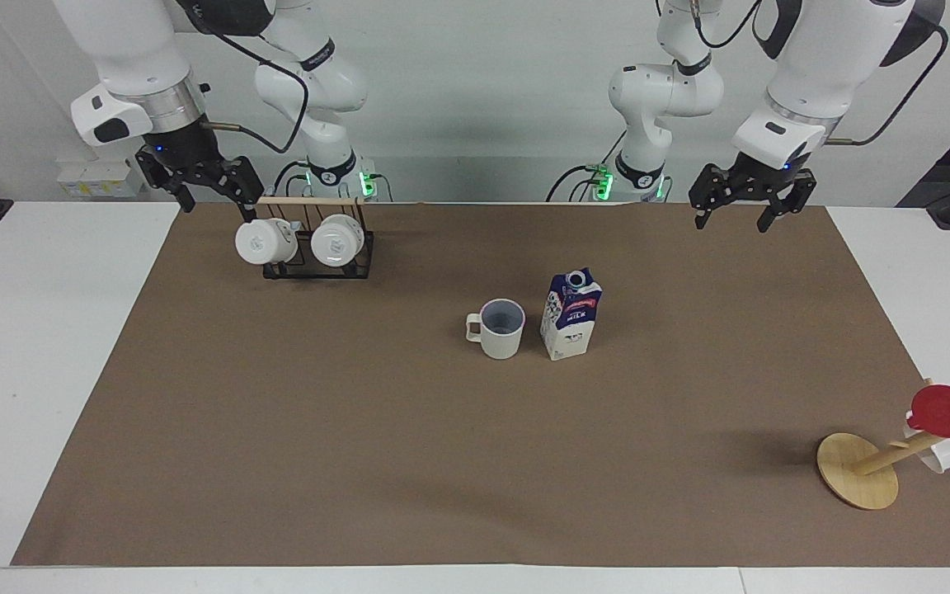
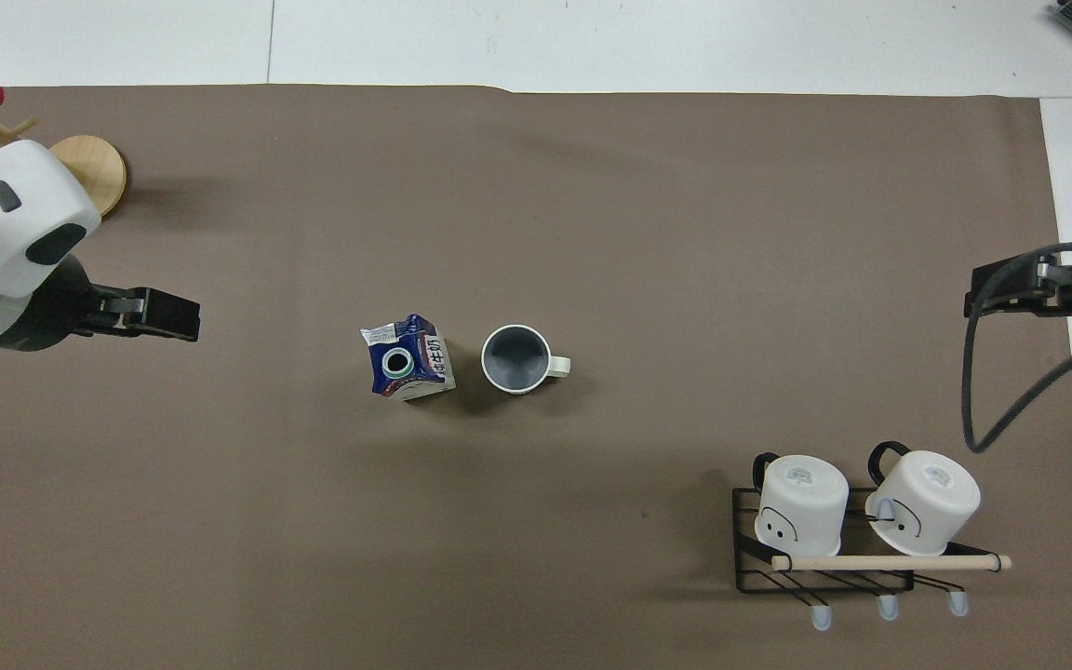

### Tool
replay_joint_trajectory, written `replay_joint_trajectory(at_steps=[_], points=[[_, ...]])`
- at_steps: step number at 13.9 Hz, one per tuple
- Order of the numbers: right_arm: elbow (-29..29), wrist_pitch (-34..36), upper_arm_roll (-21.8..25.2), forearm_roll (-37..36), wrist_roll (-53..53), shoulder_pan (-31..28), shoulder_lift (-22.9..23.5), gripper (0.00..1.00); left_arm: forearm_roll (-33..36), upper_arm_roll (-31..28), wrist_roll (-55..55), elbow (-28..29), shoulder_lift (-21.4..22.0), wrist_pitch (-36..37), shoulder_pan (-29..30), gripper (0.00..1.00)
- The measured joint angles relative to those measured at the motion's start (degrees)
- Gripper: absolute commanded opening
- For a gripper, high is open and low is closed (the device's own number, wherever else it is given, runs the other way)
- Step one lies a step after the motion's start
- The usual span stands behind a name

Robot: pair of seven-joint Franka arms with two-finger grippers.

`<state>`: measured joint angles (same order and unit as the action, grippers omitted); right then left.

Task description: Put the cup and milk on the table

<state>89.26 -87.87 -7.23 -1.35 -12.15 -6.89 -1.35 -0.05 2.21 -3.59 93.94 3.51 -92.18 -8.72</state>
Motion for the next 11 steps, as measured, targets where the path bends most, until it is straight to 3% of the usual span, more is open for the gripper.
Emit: replay_joint_trajectory(at_steps=[11], points=[[0.0,0.0,0.0,0.0,0.0,0.0,0.0,1.0,0.34,-1.25,-0.22,-0.02,-0.05,0.6,0.35,1.0]])
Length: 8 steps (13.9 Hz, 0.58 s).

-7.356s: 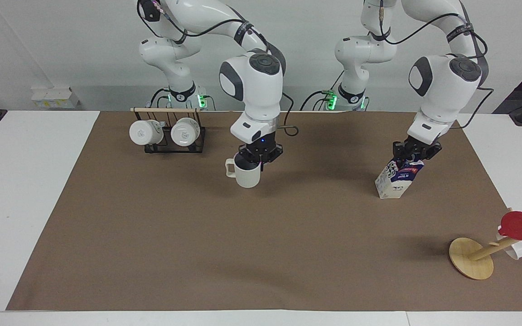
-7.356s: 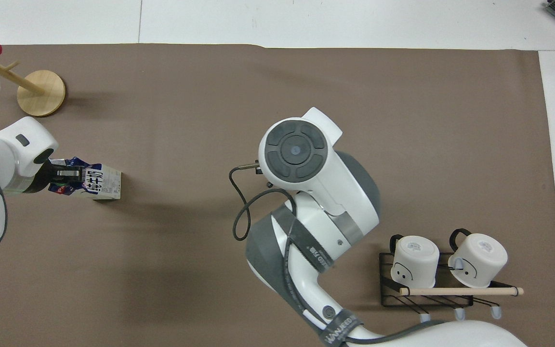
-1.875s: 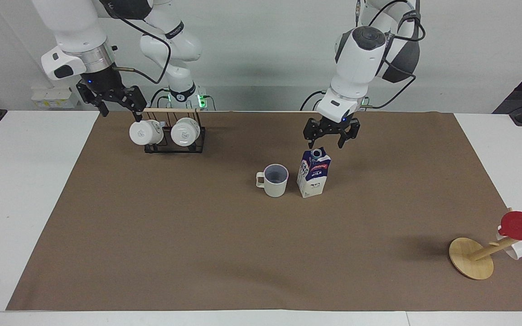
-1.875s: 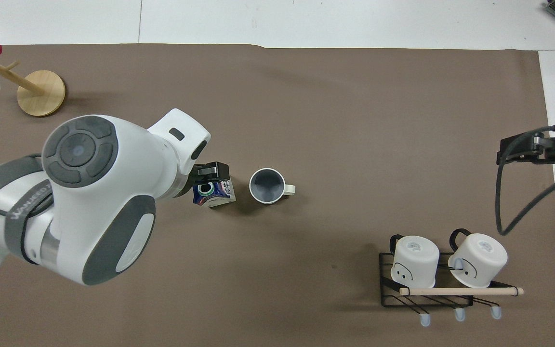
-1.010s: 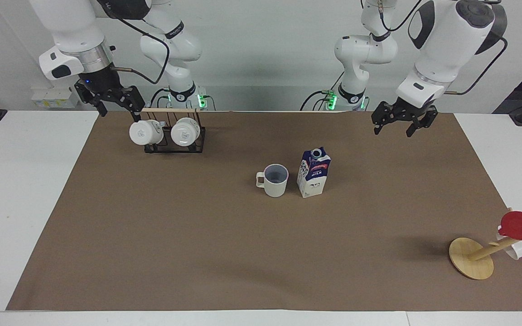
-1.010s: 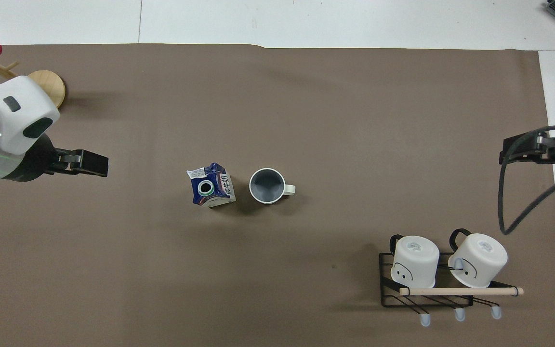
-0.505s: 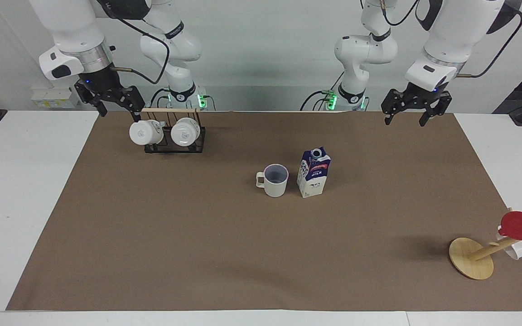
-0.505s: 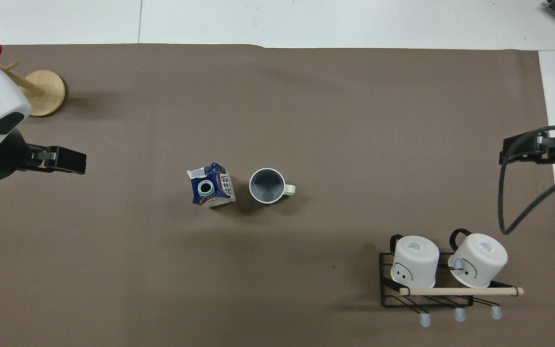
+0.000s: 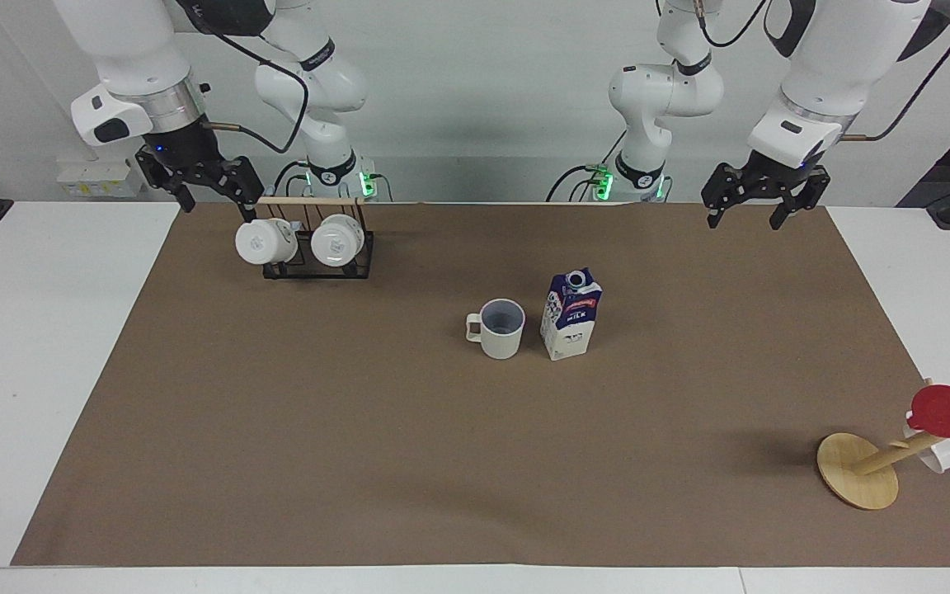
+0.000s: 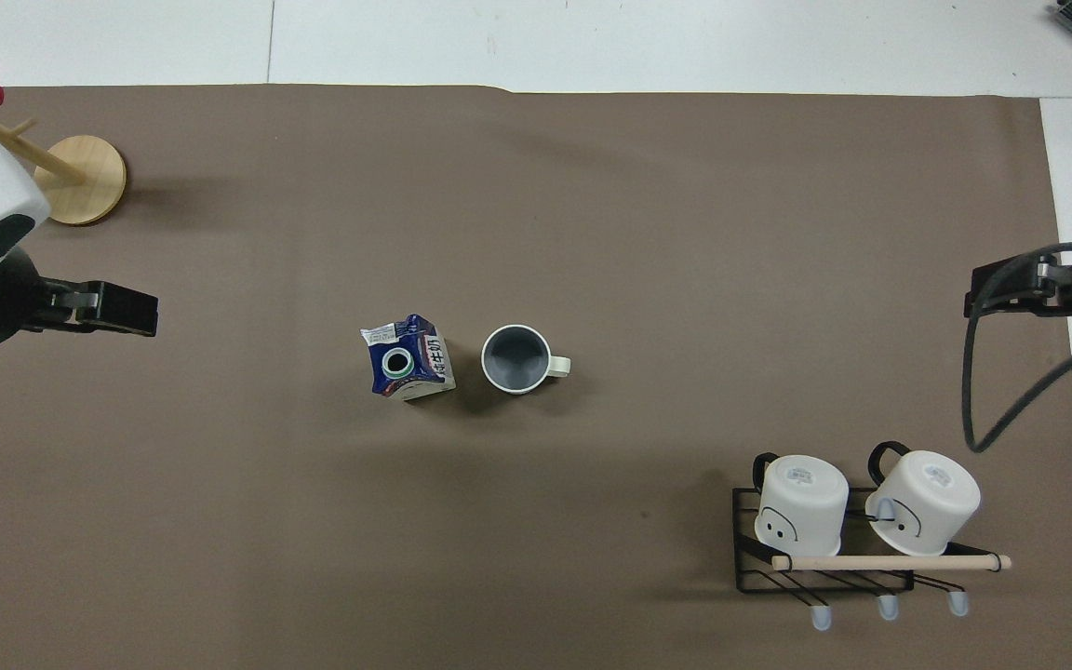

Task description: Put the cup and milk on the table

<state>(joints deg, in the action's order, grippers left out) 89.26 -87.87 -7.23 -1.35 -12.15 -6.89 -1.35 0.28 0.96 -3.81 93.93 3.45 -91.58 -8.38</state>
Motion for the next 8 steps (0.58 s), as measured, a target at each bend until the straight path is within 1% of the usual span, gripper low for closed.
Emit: replay_joint_trajectory(at_steps=[6,8], points=[[0.0,0.0,0.0,0.0,0.0,0.0,0.0,1.0,0.01,-0.02,-0.23,-0.6,-0.22,0.0,0.13,1.0],[0.0,0.0,0.0,0.0,0.0,0.0,0.0,1.0,0.02,-0.07,-0.31,-0.79,-0.22,0.01,1.34,1.0]])
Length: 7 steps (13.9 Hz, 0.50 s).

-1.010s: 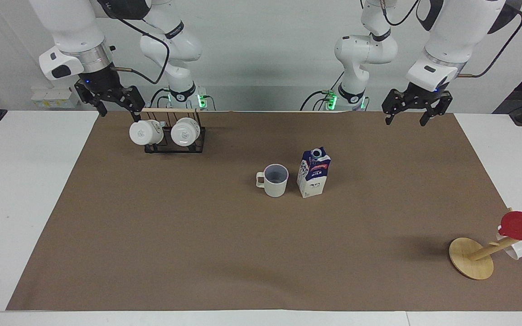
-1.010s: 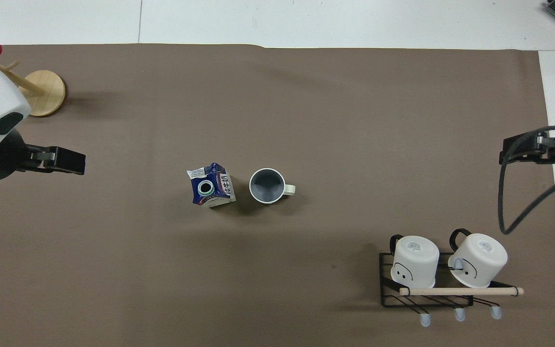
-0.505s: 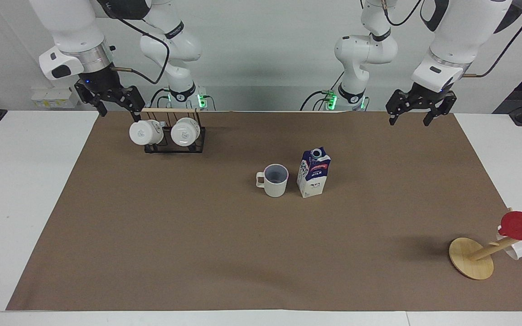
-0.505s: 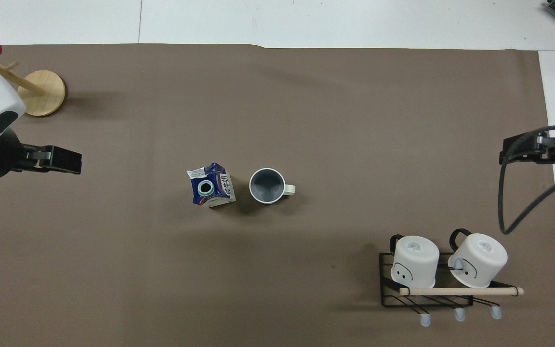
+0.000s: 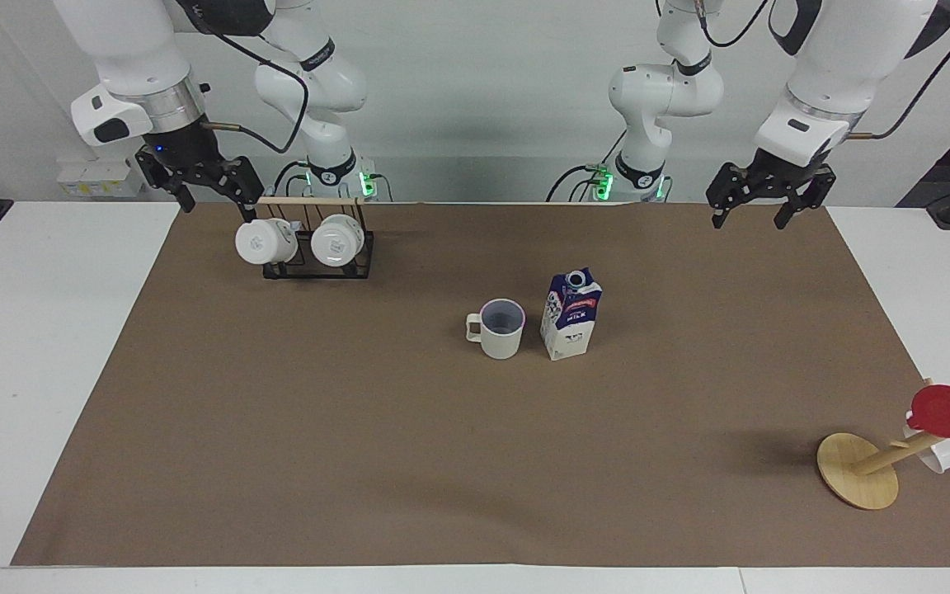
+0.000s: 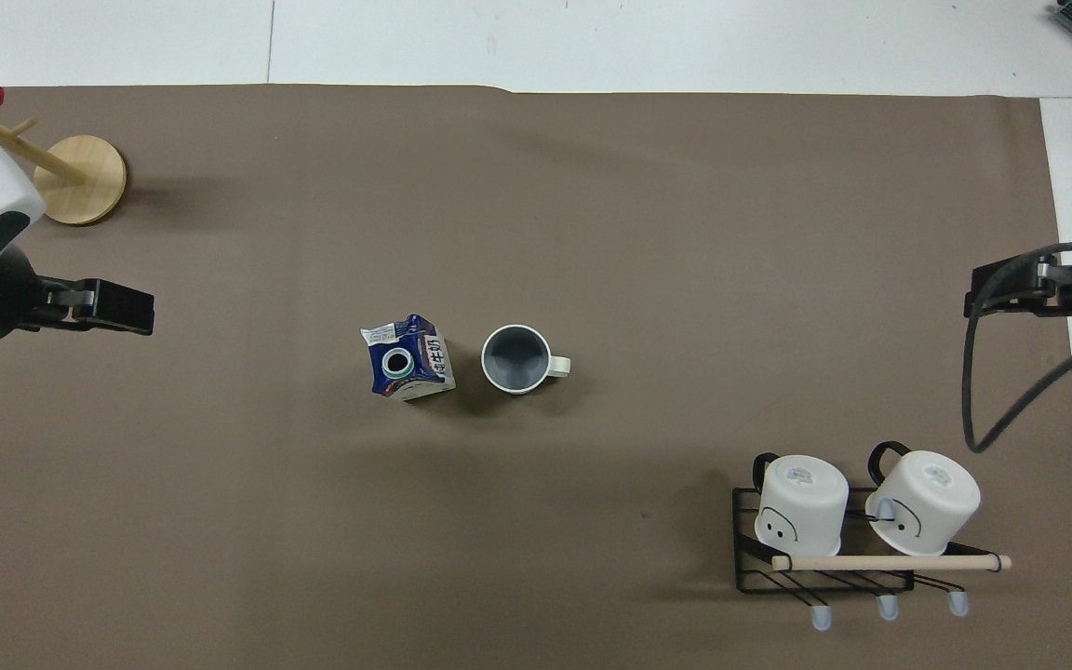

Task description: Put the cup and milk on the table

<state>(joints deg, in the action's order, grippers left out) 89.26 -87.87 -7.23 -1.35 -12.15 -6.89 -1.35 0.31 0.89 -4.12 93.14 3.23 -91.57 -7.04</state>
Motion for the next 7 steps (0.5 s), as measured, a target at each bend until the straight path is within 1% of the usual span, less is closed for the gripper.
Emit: replay_joint_trajectory(at_steps=[5,7], points=[[0.0,0.0,0.0,0.0,0.0,0.0,0.0,1.0,0.0,-0.11,0.26,-0.07,0.0,0.03,3.79,1.0],[0.0,0.0,0.0,0.0,0.0,0.0,0.0,1.0,0.01,-0.13,2.0,-0.09,0.0,0.06,5.21,1.0]])
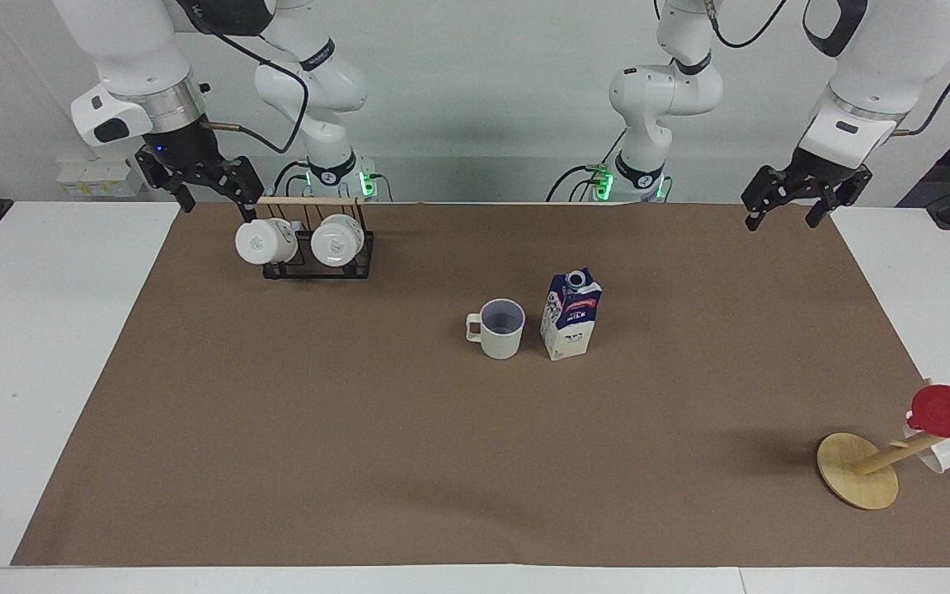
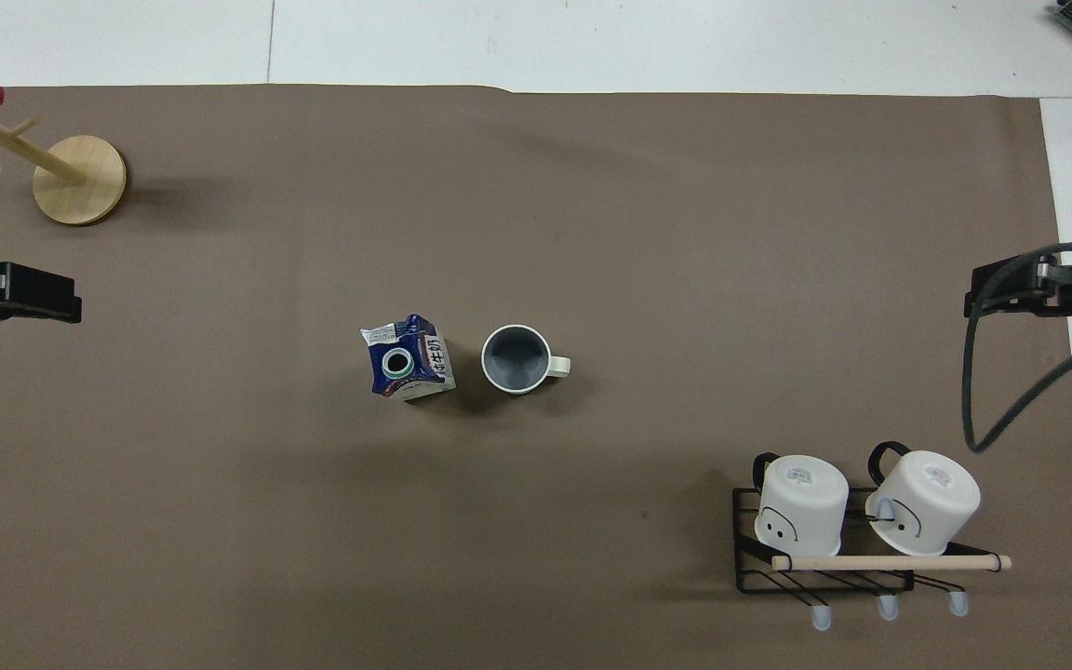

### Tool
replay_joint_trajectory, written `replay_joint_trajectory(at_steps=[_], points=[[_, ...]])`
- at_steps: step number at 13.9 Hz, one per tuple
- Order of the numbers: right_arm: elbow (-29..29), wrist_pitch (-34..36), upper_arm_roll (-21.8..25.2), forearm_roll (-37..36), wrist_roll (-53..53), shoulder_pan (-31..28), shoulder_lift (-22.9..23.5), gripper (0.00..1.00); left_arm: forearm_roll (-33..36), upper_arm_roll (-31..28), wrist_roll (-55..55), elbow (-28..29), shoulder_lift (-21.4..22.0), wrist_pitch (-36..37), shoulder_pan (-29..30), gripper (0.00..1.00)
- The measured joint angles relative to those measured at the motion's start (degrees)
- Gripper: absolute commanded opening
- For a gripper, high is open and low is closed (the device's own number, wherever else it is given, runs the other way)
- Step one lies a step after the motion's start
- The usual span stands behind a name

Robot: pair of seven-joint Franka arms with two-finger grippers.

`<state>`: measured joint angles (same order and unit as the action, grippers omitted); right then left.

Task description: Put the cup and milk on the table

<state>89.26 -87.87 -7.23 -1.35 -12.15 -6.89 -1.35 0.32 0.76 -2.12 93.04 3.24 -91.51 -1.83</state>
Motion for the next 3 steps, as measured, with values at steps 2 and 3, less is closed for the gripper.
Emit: replay_joint_trajectory(at_steps=[2,3], points=[[0.0,0.0,0.0,0.0,0.0,0.0,0.0,1.0,0.0,-0.07,2.41,-0.02,0.0,0.0,1.46,1.0],[0.0,0.0,0.0,0.0,0.0,0.0,0.0,1.0,0.0,-0.11,2.98,-0.03,0.0,0.0,1.86,1.0]])
